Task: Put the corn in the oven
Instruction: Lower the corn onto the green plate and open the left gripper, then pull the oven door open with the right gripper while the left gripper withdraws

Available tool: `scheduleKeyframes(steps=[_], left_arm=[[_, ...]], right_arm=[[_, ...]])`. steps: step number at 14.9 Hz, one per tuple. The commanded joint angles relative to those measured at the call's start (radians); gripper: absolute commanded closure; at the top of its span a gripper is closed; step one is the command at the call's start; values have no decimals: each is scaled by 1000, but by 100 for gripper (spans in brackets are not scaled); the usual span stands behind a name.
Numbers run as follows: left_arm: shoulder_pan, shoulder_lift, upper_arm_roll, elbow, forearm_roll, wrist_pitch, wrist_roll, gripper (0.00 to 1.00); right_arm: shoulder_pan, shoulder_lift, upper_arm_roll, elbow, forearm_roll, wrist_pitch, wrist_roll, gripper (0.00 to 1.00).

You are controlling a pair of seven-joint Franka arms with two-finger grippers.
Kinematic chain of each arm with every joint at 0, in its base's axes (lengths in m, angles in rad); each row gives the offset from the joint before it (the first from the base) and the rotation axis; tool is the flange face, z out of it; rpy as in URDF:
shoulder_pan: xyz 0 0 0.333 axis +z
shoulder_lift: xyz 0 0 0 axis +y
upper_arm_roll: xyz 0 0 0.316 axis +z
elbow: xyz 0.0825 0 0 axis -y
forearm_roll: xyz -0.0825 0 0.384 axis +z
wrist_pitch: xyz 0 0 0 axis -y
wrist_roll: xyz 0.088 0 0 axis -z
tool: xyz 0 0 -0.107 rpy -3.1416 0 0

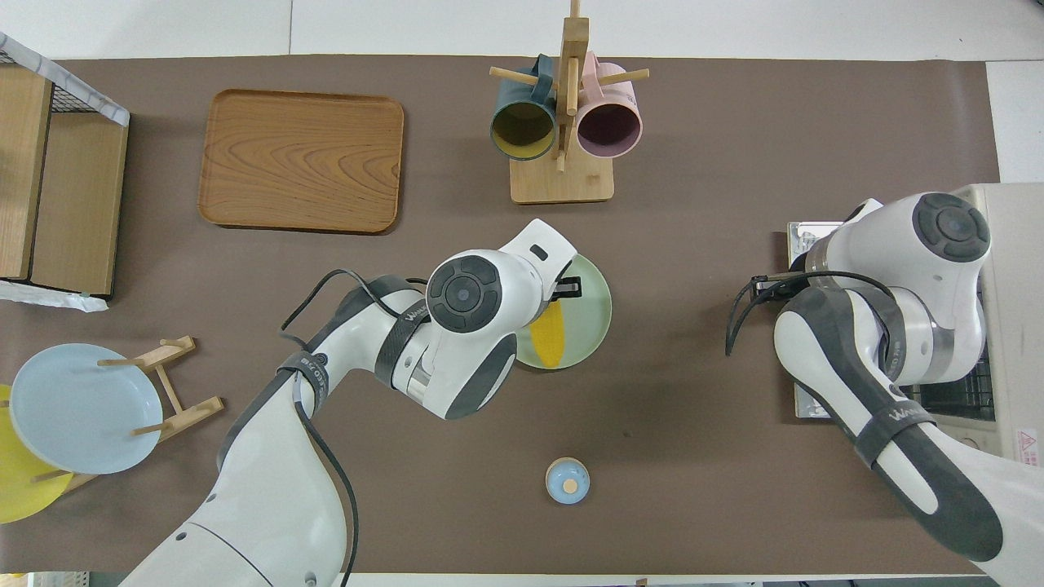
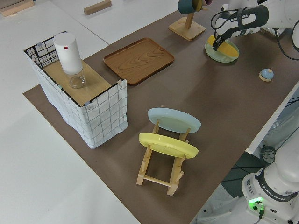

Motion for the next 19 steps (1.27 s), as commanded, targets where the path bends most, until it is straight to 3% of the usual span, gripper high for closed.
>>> scheduleKeyframes(steps=[1,2,5,11,16,19], left_arm=[[-8,4,16,12,0,1,3,62],[-8,4,19,14,0,-5,3,1],[-1,-35,61,20,0,-73,18,0],[128,-207,67,47,0,-312,78,0],[254,-223,68,181,1,-519,181,0],[331,-246,68,195,1,-556,257,0]], right_arm=[[3,-74,6,58,6,-110,11,0],[3,-84,5,58,8,-125,6,0],[-3,-100,5,65,6,-124,4,0],[45,-109,26,67,11,-139,67,0],[182,-103,45,99,26,-121,150,0],[288,-77,46,170,11,-132,317,0]])
